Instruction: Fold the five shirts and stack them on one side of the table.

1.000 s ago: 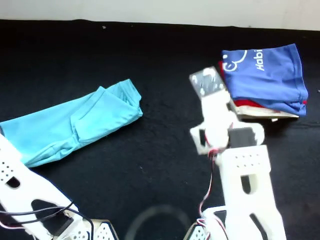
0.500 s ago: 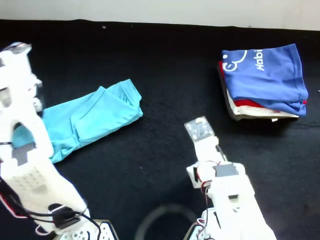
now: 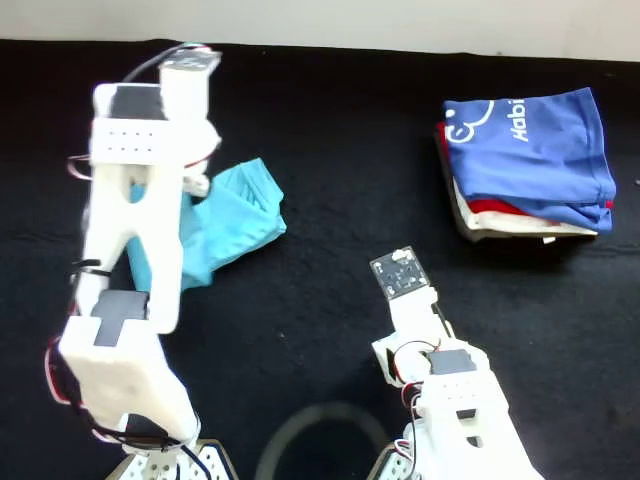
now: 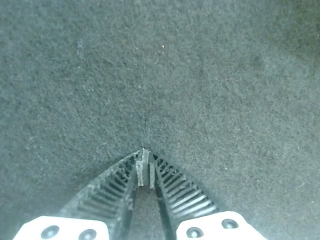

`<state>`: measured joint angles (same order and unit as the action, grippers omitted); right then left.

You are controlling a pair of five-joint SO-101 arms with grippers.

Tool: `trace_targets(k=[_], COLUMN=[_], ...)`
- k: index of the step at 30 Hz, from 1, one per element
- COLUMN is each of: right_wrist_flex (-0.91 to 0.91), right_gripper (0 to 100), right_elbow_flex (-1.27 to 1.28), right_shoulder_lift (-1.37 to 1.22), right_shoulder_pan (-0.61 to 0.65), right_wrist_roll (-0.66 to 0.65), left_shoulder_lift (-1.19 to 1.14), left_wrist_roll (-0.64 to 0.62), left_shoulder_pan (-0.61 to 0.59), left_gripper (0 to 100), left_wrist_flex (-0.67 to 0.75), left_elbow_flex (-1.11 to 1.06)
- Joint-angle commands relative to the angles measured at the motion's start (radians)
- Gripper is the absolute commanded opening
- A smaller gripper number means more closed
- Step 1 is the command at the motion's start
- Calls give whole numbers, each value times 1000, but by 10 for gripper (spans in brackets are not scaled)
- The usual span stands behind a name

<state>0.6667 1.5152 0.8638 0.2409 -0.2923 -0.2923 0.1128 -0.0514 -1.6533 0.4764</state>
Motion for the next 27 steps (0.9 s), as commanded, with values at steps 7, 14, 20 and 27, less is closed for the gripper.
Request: trace_targets(k=[7,14,20,27], right_wrist_flex=[-25,-25,-25,-25], right_gripper=[8,8,8,8], right_elbow_flex=[12,12,13,13], right_shoulder_lift=[1,1,1,1], right_shoulder_pan=[-10,-10,-10,-10], right_wrist_roll=[9,9,9,9], left_shoulder_lift=[-99,-191,-205,-199], left_wrist_roll=[-6,-6,-8,-60], left_shoulder_pan=[113,116,113,84], left_gripper=[8,10,175,175], left_wrist_flex=[193,290,299,190], left_elbow_flex=[13,13,13,134])
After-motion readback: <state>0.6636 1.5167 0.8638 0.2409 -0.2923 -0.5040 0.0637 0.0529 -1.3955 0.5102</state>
